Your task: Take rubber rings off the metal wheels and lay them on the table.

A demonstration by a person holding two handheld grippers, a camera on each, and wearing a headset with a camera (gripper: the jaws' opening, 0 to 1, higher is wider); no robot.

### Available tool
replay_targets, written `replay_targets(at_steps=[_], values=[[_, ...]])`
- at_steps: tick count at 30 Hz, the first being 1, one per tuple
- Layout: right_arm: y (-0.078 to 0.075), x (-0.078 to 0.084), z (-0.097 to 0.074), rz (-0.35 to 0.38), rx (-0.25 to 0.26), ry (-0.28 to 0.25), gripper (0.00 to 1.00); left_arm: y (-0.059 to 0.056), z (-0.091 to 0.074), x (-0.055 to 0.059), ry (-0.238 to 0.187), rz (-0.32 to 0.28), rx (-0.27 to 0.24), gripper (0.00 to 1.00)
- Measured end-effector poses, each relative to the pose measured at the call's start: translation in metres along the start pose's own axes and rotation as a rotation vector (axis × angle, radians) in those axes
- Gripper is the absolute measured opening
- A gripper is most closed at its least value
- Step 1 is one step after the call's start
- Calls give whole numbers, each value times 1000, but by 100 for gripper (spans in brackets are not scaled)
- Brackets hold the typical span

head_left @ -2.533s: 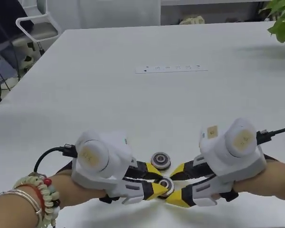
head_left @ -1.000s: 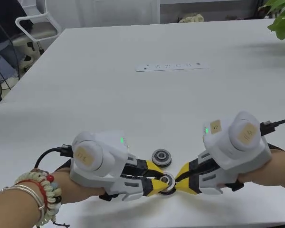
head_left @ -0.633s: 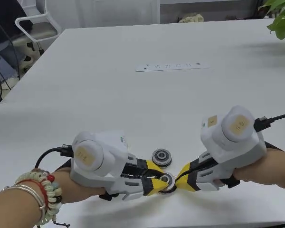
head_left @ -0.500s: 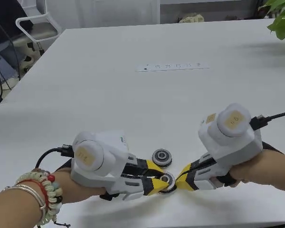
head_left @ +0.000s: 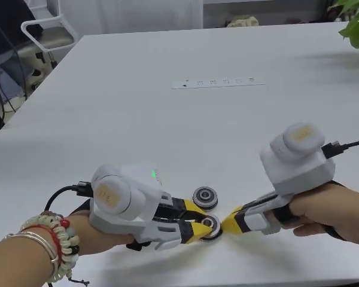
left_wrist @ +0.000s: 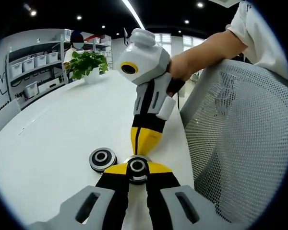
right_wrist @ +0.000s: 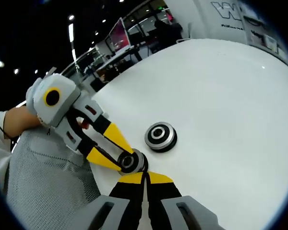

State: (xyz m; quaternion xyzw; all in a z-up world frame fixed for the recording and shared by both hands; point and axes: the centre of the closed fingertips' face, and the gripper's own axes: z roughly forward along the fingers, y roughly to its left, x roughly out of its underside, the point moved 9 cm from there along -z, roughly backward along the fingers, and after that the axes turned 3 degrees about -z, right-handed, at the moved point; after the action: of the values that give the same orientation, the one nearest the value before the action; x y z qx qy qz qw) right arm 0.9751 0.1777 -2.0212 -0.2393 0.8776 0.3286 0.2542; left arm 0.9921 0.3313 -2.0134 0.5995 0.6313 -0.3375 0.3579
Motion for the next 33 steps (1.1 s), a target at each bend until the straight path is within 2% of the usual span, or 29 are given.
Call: replay_targets(at_steps=[2, 3, 5, 11, 23, 33], values=[[-3, -2, -2, 90, -9, -19, 0, 0, 0, 0, 0, 0, 0, 8], [-3, -2, -3, 109, -28, -15, 0, 0, 0, 0, 0, 0, 0, 8], [-4, -1, -3, 113, -27, -13, 0, 0, 0, 0, -1, 0, 1, 8], [4, -4, -5, 168, -63, -21, 0, 0, 0, 0, -5, 1, 2, 8], [14, -6, -5, 176, -65, -25, 0, -1, 0, 0, -7, -4, -3, 8], [16, -7, -5, 177, -77, -23, 0, 0, -1, 1, -13, -15, 2, 8]])
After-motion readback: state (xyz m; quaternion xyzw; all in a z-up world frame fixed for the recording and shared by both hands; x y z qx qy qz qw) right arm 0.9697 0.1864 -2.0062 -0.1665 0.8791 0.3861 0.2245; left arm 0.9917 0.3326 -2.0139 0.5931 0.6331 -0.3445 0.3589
